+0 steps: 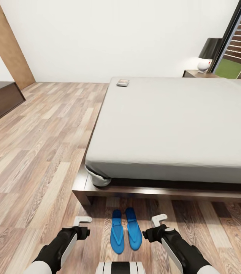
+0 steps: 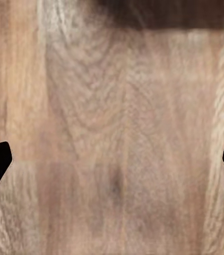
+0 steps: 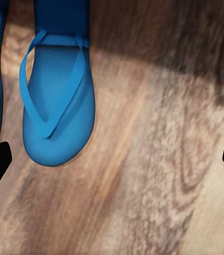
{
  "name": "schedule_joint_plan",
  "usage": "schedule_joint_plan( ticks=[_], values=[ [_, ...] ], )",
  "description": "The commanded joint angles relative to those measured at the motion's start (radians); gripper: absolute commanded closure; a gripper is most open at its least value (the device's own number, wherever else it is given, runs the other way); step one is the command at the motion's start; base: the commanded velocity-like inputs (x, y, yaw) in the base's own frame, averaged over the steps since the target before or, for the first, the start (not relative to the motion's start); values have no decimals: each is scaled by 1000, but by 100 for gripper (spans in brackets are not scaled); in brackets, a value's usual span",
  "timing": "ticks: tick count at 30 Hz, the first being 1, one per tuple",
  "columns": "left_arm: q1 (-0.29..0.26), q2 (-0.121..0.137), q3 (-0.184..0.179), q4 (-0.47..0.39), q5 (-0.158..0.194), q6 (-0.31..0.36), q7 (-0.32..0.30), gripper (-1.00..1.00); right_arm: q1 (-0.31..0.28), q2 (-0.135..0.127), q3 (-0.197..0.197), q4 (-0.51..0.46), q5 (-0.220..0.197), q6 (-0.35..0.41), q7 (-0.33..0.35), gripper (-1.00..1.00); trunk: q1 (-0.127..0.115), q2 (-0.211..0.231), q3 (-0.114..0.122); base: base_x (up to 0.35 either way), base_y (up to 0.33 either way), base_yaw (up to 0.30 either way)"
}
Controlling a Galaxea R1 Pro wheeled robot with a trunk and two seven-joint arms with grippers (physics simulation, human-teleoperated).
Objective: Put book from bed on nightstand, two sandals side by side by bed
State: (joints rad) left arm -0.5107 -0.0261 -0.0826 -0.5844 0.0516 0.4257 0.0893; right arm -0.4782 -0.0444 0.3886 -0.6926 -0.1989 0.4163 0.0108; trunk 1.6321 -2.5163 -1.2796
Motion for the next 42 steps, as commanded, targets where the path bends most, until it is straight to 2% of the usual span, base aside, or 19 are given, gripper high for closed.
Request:
schedule_joint_plan(
  ticks=[1,13,35,42],
  values=[
    [0,2,-5,0,6,3,7,-100,0,-1,4,1,-7,-2,-2,-100,-1,0,3,0,0,0],
    [0,7,-5,41,9,-23,7,-100,0,1,5,14,-8,-27,-2,-100,-6,3,50,0,0,0],
    [0,8,-4,48,8,-33,11,-100,23,-1,4,22,-15,-33,-3,-100,-16,8,135,0,0,0],
    [0,8,-5,63,5,-67,12,-100,24,-4,3,29,-16,-33,-3,-100,-19,10,162,0,0,0]
  ],
)
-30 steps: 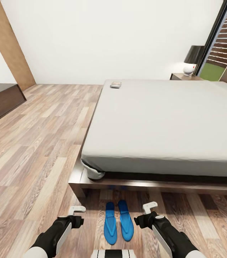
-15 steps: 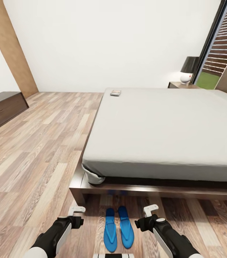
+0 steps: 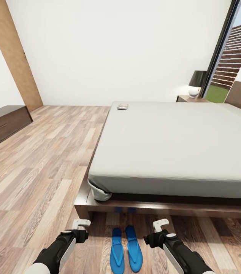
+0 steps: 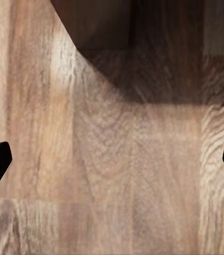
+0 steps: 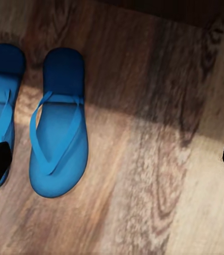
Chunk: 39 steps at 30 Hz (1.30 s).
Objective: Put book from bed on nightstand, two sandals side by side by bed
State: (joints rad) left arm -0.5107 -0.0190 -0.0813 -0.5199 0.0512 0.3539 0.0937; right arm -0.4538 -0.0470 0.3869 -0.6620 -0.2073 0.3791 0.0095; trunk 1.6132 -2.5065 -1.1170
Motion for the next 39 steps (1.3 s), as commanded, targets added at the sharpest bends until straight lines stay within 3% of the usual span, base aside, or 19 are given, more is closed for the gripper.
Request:
schedule_joint_plan(
  ticks=[1,10,29,39],
  values=[
    [0,1,-6,7,6,-2,7,-100,0,-1,4,-1,-7,4,-2,-100,-1,0,3,0,0,0],
    [0,-1,-6,81,10,-46,7,-100,0,-2,4,1,-6,4,-2,-100,-5,2,38,0,0,0],
    [0,-1,-6,96,8,-61,6,-100,0,-2,4,1,-6,4,-2,-100,-13,6,111,0,0,0],
    [0,-1,-6,96,4,-83,7,-100,0,-1,4,2,-6,4,-2,-100,-52,76,143,0,0,0]
  ],
)
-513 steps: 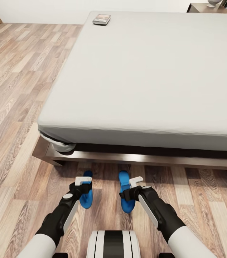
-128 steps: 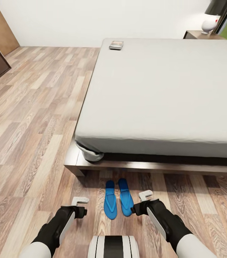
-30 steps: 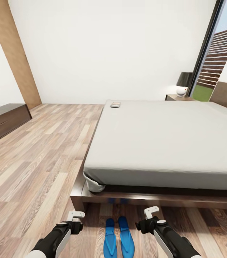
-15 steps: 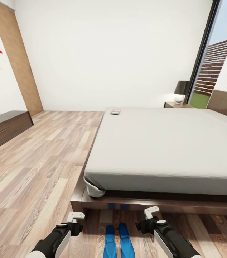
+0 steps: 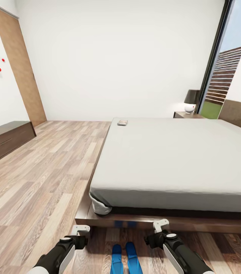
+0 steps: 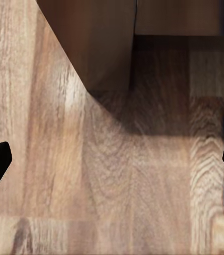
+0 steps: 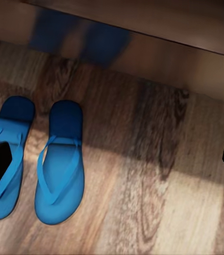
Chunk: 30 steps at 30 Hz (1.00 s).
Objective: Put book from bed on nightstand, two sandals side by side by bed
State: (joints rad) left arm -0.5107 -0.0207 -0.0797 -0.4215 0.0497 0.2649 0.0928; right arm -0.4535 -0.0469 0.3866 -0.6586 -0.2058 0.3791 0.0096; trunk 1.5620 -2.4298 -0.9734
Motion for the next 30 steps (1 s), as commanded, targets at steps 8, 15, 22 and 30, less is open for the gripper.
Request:
schedule_joint_plan(
  ticks=[8,15,22,30],
  values=[
    [0,2,-8,-2,5,2,7,-100,-1,-1,5,-1,-7,4,-2,-100,-31,56,24,0,0,0],
    [0,2,-8,-2,5,1,7,-100,-1,-1,5,-1,-7,4,-2,-100,-58,105,46,0,0,0],
    [0,2,-8,-2,4,1,7,-100,-1,-1,6,-1,-7,4,-2,-100,-85,154,68,0,0,0],
    [0,2,-8,-2,3,1,7,-100,-1,2,7,-2,-6,4,-2,-100,-115,210,93,0,0,0]
  ],
)
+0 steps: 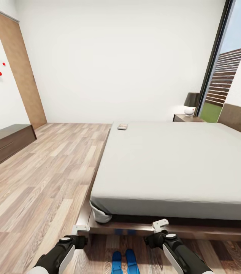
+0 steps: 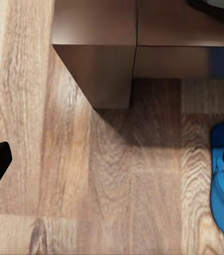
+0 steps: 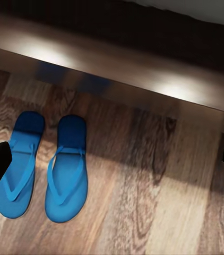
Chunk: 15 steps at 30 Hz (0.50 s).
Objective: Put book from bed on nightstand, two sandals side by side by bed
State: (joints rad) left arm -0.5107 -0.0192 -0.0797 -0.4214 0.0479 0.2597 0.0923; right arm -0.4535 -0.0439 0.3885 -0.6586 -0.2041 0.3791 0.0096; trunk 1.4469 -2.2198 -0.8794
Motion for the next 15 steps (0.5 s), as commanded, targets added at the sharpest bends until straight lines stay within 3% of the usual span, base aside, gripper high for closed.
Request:
schedule_joint_plan(
  ticks=[1,15],
  values=[
    [0,1,-8,-2,5,6,7,-100,-1,-1,5,-2,-7,4,-2,-100,-4,7,2,0,0,0],
    [0,1,-8,-2,4,3,7,-100,-1,0,5,-2,-6,4,-2,-100,-58,105,46,0,0,0]
  ],
)
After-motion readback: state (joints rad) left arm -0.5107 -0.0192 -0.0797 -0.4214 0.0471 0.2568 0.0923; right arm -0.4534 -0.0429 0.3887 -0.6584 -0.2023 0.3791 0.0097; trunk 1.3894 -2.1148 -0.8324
